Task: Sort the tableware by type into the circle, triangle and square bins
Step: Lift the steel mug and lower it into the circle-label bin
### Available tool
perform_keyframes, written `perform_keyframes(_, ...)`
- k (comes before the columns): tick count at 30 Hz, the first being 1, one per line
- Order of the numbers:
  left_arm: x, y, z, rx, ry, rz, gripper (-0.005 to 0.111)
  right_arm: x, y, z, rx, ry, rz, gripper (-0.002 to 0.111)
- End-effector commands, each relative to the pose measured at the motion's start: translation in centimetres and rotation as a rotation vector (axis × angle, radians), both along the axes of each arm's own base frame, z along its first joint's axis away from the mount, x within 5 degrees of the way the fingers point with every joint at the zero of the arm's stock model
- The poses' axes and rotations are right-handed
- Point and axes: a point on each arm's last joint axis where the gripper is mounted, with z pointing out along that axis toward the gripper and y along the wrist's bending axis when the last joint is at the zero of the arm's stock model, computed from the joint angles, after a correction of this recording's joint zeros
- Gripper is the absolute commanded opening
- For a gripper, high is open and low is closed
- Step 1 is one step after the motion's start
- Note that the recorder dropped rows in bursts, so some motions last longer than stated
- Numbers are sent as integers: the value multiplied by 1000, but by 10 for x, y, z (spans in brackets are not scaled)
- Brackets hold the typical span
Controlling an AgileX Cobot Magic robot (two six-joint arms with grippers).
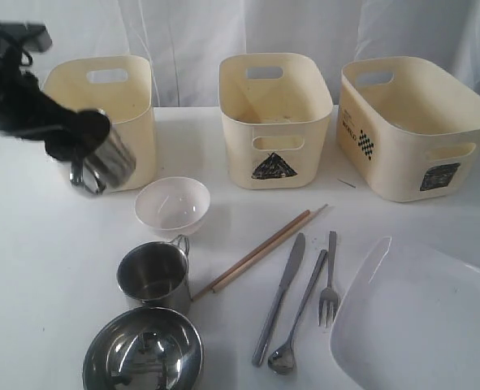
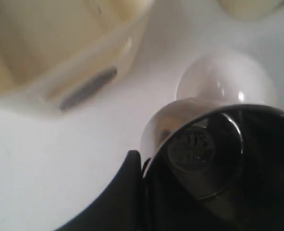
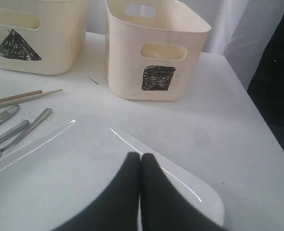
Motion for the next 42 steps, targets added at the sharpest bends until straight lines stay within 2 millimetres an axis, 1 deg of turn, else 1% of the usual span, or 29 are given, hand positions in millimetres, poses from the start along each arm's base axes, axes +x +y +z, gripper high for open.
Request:
perform_keyframes(1,0,-2,61,-9,-160,-27,0,0,0,-1,0,1,-3,0)
perform_keyframes(4,2,-2,80,-14,-213,-32,0,0,0,-1,0,1,-3,0)
perform_keyframes(7,10,0,93,25,-287,-22,0,0,0,-1,0,1,-3,0)
perform_keyframes(9,18,3,97,53,-340,-1,0,0,0,-1,0,1,-3,0)
perform_keyframes(12,40,4,88,105,-341,28,0,0,0,-1,0,1,-3,0)
perform_keyframes(17,79,5,60,175,-318,61,0,0,0,-1,0,1,-3,0)
perform_keyframes(20,100,3,44,182,-323,82,0,0,0,-1,0,1,-3,0)
perform_keyframes(21,106,3,40,185,-325,82,0,0,0,-1,0,1,-3,0)
perform_keyframes(26,132,3,9,218,-298,80,0,0,0,-1,0,1,-3,0)
perform_keyframes(29,143,6,-5,223,-288,90,0,0,0,-1,0,1,-3,0)
perform_keyframes(32,149,9,-16,225,-286,99,0,0,0,-1,0,1,-3,0)
perform_keyframes(35,150,10,-17,225,-288,102,0,0,0,-1,0,1,-3,0)
perform_keyframes(36,150,10,-17,225,-292,103,2,0,0,-1,0,1,-3,0)
perform_keyframes(38,150,10,-16,224,-296,104,9,0,0,-1,0,1,-3,0)
perform_keyframes(42,150,10,-16,204,-289,127,33,0,0,-1,0,1,-3,0)
